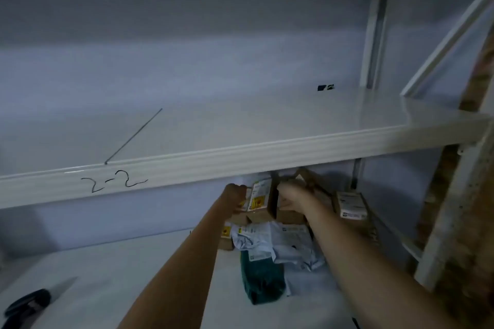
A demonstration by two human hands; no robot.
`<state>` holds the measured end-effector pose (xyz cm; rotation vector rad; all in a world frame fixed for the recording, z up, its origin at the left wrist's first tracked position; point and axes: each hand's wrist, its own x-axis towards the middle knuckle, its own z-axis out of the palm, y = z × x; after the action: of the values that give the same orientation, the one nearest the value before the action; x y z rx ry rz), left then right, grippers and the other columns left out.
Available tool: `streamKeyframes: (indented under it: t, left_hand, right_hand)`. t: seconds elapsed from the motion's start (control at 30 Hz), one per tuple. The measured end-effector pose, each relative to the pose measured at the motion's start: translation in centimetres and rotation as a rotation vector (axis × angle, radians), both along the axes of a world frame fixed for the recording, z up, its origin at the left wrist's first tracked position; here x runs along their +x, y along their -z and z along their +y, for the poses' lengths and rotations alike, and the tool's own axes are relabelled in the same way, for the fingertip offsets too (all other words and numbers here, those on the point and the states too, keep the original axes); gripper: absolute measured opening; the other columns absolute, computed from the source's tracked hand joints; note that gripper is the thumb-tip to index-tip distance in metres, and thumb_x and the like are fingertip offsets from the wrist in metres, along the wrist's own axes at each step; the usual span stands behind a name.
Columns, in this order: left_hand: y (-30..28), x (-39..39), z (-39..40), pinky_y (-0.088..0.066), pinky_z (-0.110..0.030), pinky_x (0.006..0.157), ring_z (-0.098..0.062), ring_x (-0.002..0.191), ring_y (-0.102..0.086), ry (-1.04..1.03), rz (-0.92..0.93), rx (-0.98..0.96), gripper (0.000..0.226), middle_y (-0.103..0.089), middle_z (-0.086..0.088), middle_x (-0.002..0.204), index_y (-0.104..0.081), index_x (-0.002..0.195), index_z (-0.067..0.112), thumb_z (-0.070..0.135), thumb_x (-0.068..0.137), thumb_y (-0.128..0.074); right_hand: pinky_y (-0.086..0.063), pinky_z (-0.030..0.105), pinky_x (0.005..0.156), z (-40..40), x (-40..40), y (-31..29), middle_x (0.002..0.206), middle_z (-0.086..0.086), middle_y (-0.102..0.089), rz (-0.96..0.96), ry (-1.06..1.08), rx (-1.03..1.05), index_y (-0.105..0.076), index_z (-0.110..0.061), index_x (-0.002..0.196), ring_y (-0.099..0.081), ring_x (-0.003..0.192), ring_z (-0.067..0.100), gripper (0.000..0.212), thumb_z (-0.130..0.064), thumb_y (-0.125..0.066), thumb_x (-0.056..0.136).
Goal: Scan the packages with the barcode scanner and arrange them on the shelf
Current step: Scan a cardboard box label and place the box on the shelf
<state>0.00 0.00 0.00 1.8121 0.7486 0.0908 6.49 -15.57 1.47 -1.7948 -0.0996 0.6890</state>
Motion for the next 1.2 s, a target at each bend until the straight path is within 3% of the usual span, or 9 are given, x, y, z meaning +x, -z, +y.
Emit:
streamKeyframes:
  t: [0.1,0.27,0.43,0.53,0.67,0.8,0.93,1.07,1.2]
  left_hand:
    - [0.6,1.2,0.8,-0.043,-0.038,0.080,-0.023,0.068,-0.052,0.037,0.040,-0.052,0.023,-0.051,-0.018,0.107,-0.048,0.109,0.006,0.027,0.104,-0.040]
    - [2.3,3.6,2.6,-0.042,-0.040,0.087,-0.032,0.094,-0.057,0.068,0.043,-0.217,0.042,-0.049,-0.016,0.118,-0.047,0.133,0.006,0.034,0.103,-0.042]
    - [3.5,5.7,2.8,-0.050,-0.034,0.069,-0.023,0.079,-0.057,0.097,0.059,-0.285,0.027,-0.055,-0.009,0.090,-0.056,0.087,0.012,0.033,0.101,-0.046]
    - [4.4,6.7,2.9,-0.049,-0.036,0.073,-0.026,0.083,-0.058,0.109,0.069,-0.300,0.022,-0.056,-0.009,0.088,-0.056,0.093,0.009,0.029,0.100,-0.050]
    - [5.3,7.4,3.1,-0.047,-0.026,0.061,-0.019,0.056,-0.053,0.168,0.035,-0.225,0.023,-0.054,-0.009,0.075,-0.053,0.093,0.006,0.025,0.102,-0.045]
    - [5.0,6.9,3.3,-0.055,-0.032,0.069,-0.025,0.078,-0.067,0.358,-0.164,-0.517,0.032,-0.067,-0.011,0.089,-0.061,0.095,0.004,0.025,0.105,-0.039]
    - [4.4,6.5,3.4,-0.060,-0.029,0.067,-0.020,0.071,-0.072,0.386,-0.156,-0.533,0.043,-0.074,-0.007,0.080,-0.072,0.083,0.009,0.018,0.105,-0.036]
    - [4.9,6.3,3.7,-0.048,-0.019,0.037,-0.012,0.042,-0.065,0.168,-0.159,-0.428,0.028,-0.069,-0.001,0.052,-0.059,0.081,0.006,0.015,0.103,-0.044]
    - [5.2,5.7,3.8,-0.054,-0.028,0.050,-0.022,0.057,-0.070,0.069,-0.143,-0.494,0.020,-0.073,-0.007,0.068,-0.060,0.085,0.011,0.021,0.100,-0.050]
  right_hand:
    - [-0.051,0.035,0.082,1.6,2.2,0.8,0.086,0.009,-0.057,0.027,0.023,-0.052,-0.051,-0.011,0.088,-0.058,0.076,0.021,0.021,-0.019,-0.042,0.105]
    - [-0.051,0.040,0.093,3.3,5.3,2.5,0.130,0.018,-0.054,0.071,0.020,-0.062,-0.052,-0.003,0.129,-0.056,0.119,0.035,0.037,-0.029,-0.051,0.102]
    - [-0.049,0.047,0.104,3.9,6.6,3.6,0.139,0.025,-0.050,0.143,0.032,-0.011,-0.047,0.001,0.140,-0.053,0.126,0.040,0.051,-0.031,-0.057,0.101]
    - [-0.047,0.046,0.104,4.4,6.7,3.9,0.145,0.027,-0.045,0.162,0.019,0.018,-0.042,0.003,0.144,-0.049,0.131,0.042,0.062,-0.036,-0.059,0.100]
    - [-0.044,0.049,0.109,5.4,6.7,4.1,0.151,0.025,-0.039,0.171,0.033,0.044,-0.040,0.002,0.146,-0.043,0.136,0.041,0.057,-0.028,-0.059,0.101]
    - [-0.041,0.055,0.110,5.7,6.8,3.9,0.158,0.020,-0.030,0.171,0.050,0.065,-0.040,-0.003,0.148,-0.034,0.142,0.040,0.060,-0.020,-0.065,0.097]
    - [-0.044,0.051,0.108,5.5,6.7,3.6,0.149,0.021,-0.043,0.178,0.073,0.063,-0.052,0.000,0.136,-0.043,0.136,0.038,0.043,-0.019,-0.061,0.099]
    - [-0.042,0.042,0.107,4.6,6.6,3.0,0.143,0.024,-0.051,0.189,0.143,0.109,-0.050,0.006,0.136,-0.049,0.133,0.036,0.039,-0.013,-0.053,0.103]
    - [-0.045,0.041,0.100,3.2,6.3,2.3,0.108,0.019,-0.060,0.199,0.087,0.139,-0.056,0.004,0.129,-0.059,0.102,0.032,0.033,-0.011,-0.057,0.100]
